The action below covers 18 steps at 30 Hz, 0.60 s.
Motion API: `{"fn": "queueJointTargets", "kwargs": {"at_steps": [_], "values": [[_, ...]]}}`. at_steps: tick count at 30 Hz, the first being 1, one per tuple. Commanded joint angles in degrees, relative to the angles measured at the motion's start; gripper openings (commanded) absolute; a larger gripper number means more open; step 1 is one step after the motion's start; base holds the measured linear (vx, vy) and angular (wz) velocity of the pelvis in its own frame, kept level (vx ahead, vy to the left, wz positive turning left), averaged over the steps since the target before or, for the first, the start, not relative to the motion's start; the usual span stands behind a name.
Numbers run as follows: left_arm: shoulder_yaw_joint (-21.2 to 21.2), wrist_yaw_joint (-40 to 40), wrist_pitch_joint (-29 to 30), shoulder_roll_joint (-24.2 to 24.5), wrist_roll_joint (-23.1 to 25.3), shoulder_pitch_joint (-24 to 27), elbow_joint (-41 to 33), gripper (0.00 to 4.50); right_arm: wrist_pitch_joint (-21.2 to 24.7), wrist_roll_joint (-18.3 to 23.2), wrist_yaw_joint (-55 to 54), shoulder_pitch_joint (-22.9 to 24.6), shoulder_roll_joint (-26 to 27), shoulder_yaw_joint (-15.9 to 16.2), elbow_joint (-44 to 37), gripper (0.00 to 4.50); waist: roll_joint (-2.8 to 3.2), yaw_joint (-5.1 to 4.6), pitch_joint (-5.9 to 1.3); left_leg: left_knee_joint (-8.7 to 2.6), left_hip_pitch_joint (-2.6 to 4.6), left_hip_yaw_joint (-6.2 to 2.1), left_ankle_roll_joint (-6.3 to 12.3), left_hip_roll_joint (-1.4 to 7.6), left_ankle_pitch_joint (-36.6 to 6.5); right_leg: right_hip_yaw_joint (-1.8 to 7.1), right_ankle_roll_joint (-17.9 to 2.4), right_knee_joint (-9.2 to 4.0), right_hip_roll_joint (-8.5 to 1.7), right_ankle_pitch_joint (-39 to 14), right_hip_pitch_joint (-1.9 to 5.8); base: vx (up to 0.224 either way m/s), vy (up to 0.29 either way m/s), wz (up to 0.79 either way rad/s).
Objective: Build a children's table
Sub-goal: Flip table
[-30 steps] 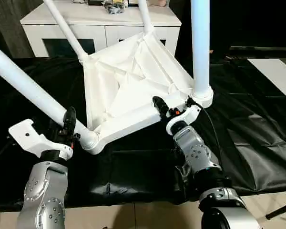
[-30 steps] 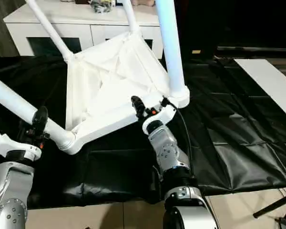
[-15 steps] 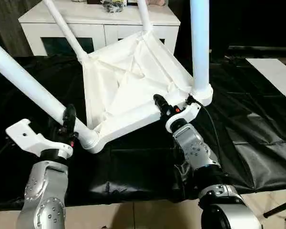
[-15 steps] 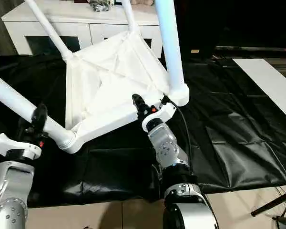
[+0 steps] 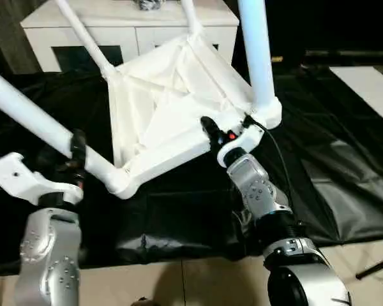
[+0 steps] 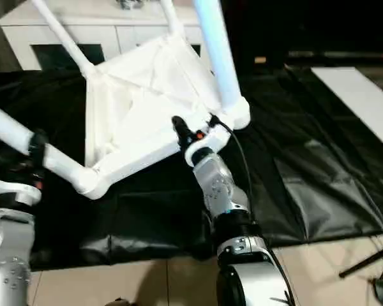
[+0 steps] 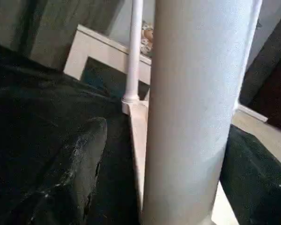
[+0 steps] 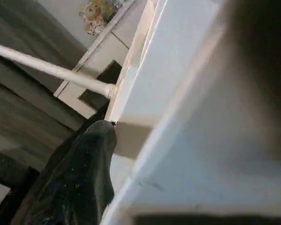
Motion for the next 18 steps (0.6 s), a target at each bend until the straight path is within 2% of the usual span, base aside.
{"fn": "queueJointTargets", "kwargs": {"at_steps": [1, 2, 5, 7, 9, 11, 12, 13, 14, 18], "values": [[9.95, 5.54, -3.21, 1.54, 0.98, 0.76, 0.87, 3.74, -4.75, -10.04, -1.67, -4.15, -7.76, -0.29, -7.07, 2.28, -0.98, 0.27, -4.33, -4.19, 0.85, -0.23, -0.06, 1.45, -12.29, 2.03, -3.95, -4.26, -2.16, -16.61, 3.37, 0.0, 0.0, 0.0], [10.86, 5.32, -3.62, 2.35, 0.32, 0.9, 1.3, 3.74, -4.16, -9.2, -2.2, -4.43, -8.02, -0.78, -7.35, 2.28, -0.7, -0.09, -3.74, -4.47, 1.03, -0.23, -1.11, 1.32, -17.03, 1.84, -2.86, -5.02, -2.13, -23.21, 2.85, 0.0, 0.0, 0.0], [10.79, 3.89, -3.52, 3.32, -0.32, 1.64, 1.44, 3.74, -3.29, -8.93, -2.92, -3.93, -8.08, -0.74, -7.91, 2.28, -0.54, -0.13, -3.47, -4.61, 2.01, -0.38, -2.51, 1.39, -21.99, 1.83, -0.62, -5.91, -1.84, -27.47, 1.85, 0.0, 0.0, 0.0], [10.42, 3.39, -2.89, 3.59, -0.48, 2.03, 1.34, 3.74, -2.92, -8.68, -3.37, -3.24, -7.7, -0.78, -8.09, 2.23, -0.55, -0.08, -3.5, -4.7, 2.21, -0.54, -3.04, 1.41, -23.47, 1.79, -0.2, -6.05, -1.76, -27.43, 1.78, 0.0, 0.0, 0.0], [9.35, 2.06, -2.51, 3.87, -0.82, 2.48, 0.95, 3.74, -2.76, -8.81, -3.83, -1.8, -7.25, -0.11, -8.72, 2.16, -0.7, 0.09, -3.69, -4.93, 2.57, -0.69, -3.73, 1.56, -25.44, 1.84, -0.46, -5.83, -1.5, -24.71, 1.61, 0.0, 0.0, 0.0], [8.63, 1.67, -2.08, 4.15, -0.79, 2.66, 0.59, 3.74, -2.4, -9.78, -4.99, -0.12, -6.82, 0.76, -10.5, 2.07, -0.69, 0.18, -3.35, -5.18, 3.28, -0.77, -4.46, 1.57, -30.31, 1.78, -0.95, -6.32, -1.41, -26.29, 1.28, 0.0, 0.0, 0.0], [8.52, 1.55, -1.96, 4.25, -0.79, 2.68, 0.58, 3.74, -2.36, -10.09, -5.24, 0.11, -6.82, 1.0, -10.93, 2.05, -0.71, 0.07, -3.32, -5.31, 3.51, -0.98, -4.8, 1.55, -32.36, 1.67, -0.96, -6.44, -1.47, -27.63, 1.46, 0.0, 0.0, 0.0], [8.2, 1.34, -1.81, 4.62, -0.37, 2.78, 0.55, 3.74, -2.27, -10.8, -5.81, 0.44, -6.94, 1.44, -11.74, 2.01, -0.65, 0.02, -3.3, -5.48, 3.42, -1.16, -4.93, 1.56, -32.87, 1.64, -0.94, -6.45, -1.53, -27.88, 1.7, 0.0, 0.0, 0.0], [7.81, 1.19, -1.8, 5.13, 0.15, 2.94, 0.58, 3.74, -2.07, -11.56, -6.37, 0.69, -7.05, 1.66, -12.51, 1.99, -0.74, -0.01, -3.43, -5.6, 3.27, -1.28, -5.1, 1.55, -32.91, 1.65, -0.81, -6.41, -1.68, -27.69, 2.02, 0.0, 0.0, 0.0], [8.37, 2.42, -1.89, 6.61, 2.47, 2.97, 1.64, 3.74, -1.09, -14.48, -7.68, 1.52, -8.04, 2.58, -15.13, 1.97, -0.84, -0.04, -3.61, -5.68, 2.95, -1.28, -4.99, 1.48, -30.95, 1.94, -0.71, -6.13, -1.89, -25.64, 2.38, 0.0, 0.0, 0.0]]}}
